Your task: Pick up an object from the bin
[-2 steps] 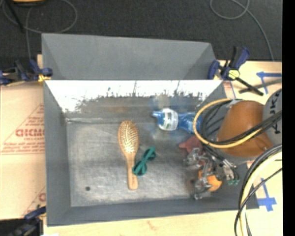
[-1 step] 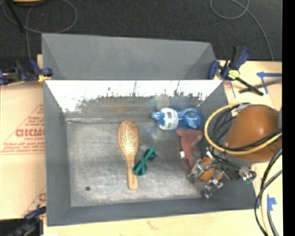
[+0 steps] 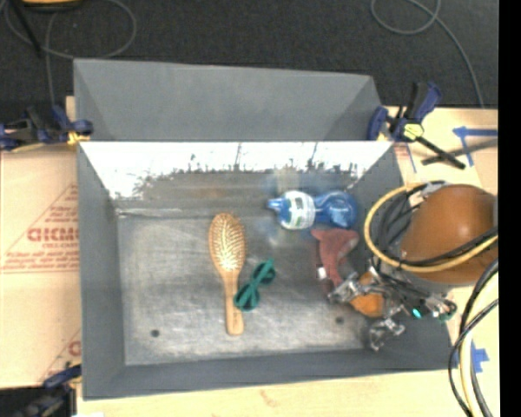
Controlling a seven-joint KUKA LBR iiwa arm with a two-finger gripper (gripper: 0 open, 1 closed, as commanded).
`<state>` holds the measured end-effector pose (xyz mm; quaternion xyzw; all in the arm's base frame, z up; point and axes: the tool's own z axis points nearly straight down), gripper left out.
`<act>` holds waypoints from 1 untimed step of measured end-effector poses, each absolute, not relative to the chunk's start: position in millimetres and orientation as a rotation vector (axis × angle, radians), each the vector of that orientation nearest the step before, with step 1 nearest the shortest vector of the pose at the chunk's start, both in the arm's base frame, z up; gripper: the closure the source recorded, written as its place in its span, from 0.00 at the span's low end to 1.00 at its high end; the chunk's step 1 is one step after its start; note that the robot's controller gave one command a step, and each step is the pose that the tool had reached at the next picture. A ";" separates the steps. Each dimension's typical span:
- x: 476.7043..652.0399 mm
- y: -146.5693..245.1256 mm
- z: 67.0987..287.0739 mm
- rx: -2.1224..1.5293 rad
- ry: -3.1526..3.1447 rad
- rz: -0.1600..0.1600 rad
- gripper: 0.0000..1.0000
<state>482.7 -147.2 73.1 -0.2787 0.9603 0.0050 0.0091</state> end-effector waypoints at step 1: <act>482.6 -147.2 73.1 -0.870 3.000 0.016 0.00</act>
Offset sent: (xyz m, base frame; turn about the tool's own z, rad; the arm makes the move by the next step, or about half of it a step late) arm 0.0000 0.0000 0.0000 0.0000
